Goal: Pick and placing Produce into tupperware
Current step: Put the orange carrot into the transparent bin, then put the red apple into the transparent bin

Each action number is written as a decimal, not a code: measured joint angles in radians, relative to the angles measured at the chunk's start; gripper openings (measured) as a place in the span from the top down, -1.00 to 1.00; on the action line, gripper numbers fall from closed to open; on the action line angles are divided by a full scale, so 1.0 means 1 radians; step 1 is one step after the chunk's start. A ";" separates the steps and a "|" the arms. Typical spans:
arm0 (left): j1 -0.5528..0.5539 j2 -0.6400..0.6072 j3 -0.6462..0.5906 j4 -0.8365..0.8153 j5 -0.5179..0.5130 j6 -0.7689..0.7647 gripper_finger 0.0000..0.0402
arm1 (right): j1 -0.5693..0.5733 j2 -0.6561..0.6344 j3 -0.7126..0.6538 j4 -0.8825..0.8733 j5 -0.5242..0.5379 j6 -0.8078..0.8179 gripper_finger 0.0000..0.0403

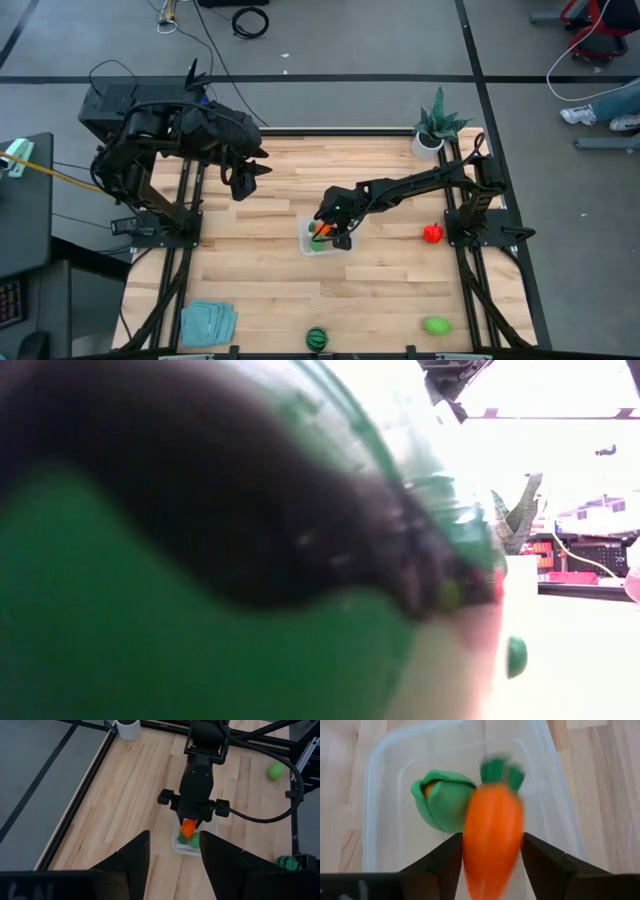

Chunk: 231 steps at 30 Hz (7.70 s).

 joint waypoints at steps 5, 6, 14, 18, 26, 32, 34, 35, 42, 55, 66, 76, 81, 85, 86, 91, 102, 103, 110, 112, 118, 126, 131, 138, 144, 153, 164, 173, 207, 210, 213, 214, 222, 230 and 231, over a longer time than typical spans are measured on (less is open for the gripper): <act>0.000 0.000 0.000 0.000 0.000 -0.001 0.12 | 0.000 0.000 0.000 0.006 0.000 0.017 -0.08; 0.000 0.000 0.000 0.000 0.000 -0.001 0.12 | 0.000 0.000 0.000 0.006 0.000 0.023 -0.09; 0.000 0.000 0.000 -0.001 0.000 -0.007 0.10 | 0.000 -0.005 0.039 -0.048 0.000 0.061 -0.06; 0.000 0.000 0.000 -0.011 0.000 -0.011 0.12 | 0.000 -0.045 0.045 -0.085 0.000 0.080 -0.02; 0.017 0.000 0.000 -0.040 -0.001 -0.151 0.10 | 0.000 -0.247 0.047 -0.213 0.089 0.124 0.11; 0.079 0.000 -0.027 -0.042 -0.028 -0.251 0.12 | 0.000 -0.413 0.047 -0.253 0.165 0.101 0.29; 0.094 0.001 -0.060 -0.042 -0.028 -0.267 0.11 | 0.000 -0.456 0.047 -0.271 0.165 0.071 0.37; 0.097 0.001 -0.077 -0.041 -0.028 -0.276 0.12 | 0.000 -0.475 0.047 -0.279 0.165 0.062 0.42; 0.025 0.001 -0.217 0.014 -0.026 -0.340 0.14 | 0.001 -0.600 0.047 -0.409 0.068 0.003 0.80; -0.135 0.006 -0.247 0.191 -0.093 -0.450 0.12 | 0.281 -0.776 0.047 -0.788 0.090 0.404 0.98; -0.141 0.006 -0.247 0.190 -0.107 -0.338 0.14 | 0.675 -0.726 0.047 -0.848 0.210 1.102 0.99; -0.142 0.006 -0.247 0.189 -0.106 -0.218 0.13 | 0.777 -0.586 0.047 -1.029 0.182 1.699 0.99; -0.142 0.006 -0.247 0.188 -0.106 -0.193 0.14 | 0.777 -0.558 0.047 -1.067 0.182 1.772 0.94; -0.142 0.006 -0.247 0.178 -0.106 -0.193 0.12 | 0.776 -0.560 0.047 -1.067 0.182 1.744 0.92; -0.142 0.006 -0.247 0.170 -0.105 -0.192 0.12 | 0.776 -0.560 0.047 -1.068 0.182 1.738 0.92; -0.142 0.006 -0.247 0.163 -0.105 -0.192 0.13 | 0.772 -0.560 0.047 -1.070 0.182 1.700 0.87; -0.142 0.005 -0.247 0.163 -0.105 -0.191 0.11 | 0.677 -0.561 -0.081 -1.070 0.097 1.690 0.30; -0.142 0.005 -0.247 0.163 -0.105 -0.191 0.12 | 0.659 -0.561 -0.099 -1.069 0.077 1.688 0.24; -0.142 0.005 -0.247 0.164 -0.105 -0.191 0.14 | 0.513 -0.561 -0.231 -1.021 0.040 1.594 -0.07; -0.142 0.005 -0.247 0.164 -0.105 -0.191 0.14 | 0.460 -0.561 -0.268 -1.016 0.040 1.581 -0.13; -0.142 0.005 -0.247 0.164 -0.104 -0.193 0.12 | 0.371 -0.561 -0.304 -0.998 0.029 1.560 -0.22; -0.142 0.005 -0.247 0.166 -0.104 -0.192 0.13 | 0.363 -0.571 -0.277 -0.980 0.033 1.563 -0.22; -0.142 0.005 -0.247 0.181 -0.104 -0.193 0.11 | 0.363 -0.571 -0.289 -0.964 0.058 1.607 -0.23; -0.142 0.005 -0.247 0.181 -0.104 -0.192 0.14 | 0.362 -0.570 -0.377 -0.817 0.115 1.655 -0.23; -0.142 0.005 -0.247 0.181 -0.104 -0.193 0.11 | 0.363 -0.570 -0.383 -0.816 0.100 1.747 -0.23; -0.142 0.005 -0.247 0.181 -0.104 -0.193 0.11 | 0.363 -0.570 -0.381 -0.869 0.105 1.830 -0.22; -0.142 0.005 -0.247 0.181 -0.104 -0.193 0.10 | 0.363 -0.570 -0.381 -0.952 0.194 1.883 -0.21; -0.142 0.005 -0.247 0.181 -0.104 -0.193 0.10 | 0.365 -0.570 -0.381 -0.963 0.217 1.874 -0.22; -0.142 0.005 -0.247 0.181 -0.104 -0.193 0.11 | 0.365 -0.382 -0.457 -0.801 0.213 1.877 -0.74; -0.142 0.005 -0.247 0.181 -0.104 -0.193 0.10 | 0.365 -0.370 -0.457 -0.749 0.213 1.876 -0.74; -0.142 0.005 -0.247 0.181 -0.105 -0.193 0.10 | 0.365 -0.369 -0.457 -0.695 0.228 1.875 -0.74; -0.142 0.005 -0.247 0.181 -0.104 -0.193 0.11 | 0.365 -0.369 -0.457 -0.679 0.246 1.875 -0.74; -0.142 0.005 -0.247 0.181 -0.105 -0.193 0.10 | 0.365 -0.384 -0.457 -0.685 0.297 2.031 -0.74; -0.142 0.005 -0.247 0.185 -0.105 -0.193 0.12 | 0.364 -0.401 -0.457 -0.718 0.376 2.206 -0.74; -0.142 0.005 -0.247 0.186 -0.105 -0.193 0.12 | 0.364 -0.401 -0.457 -0.729 0.378 2.226 -0.74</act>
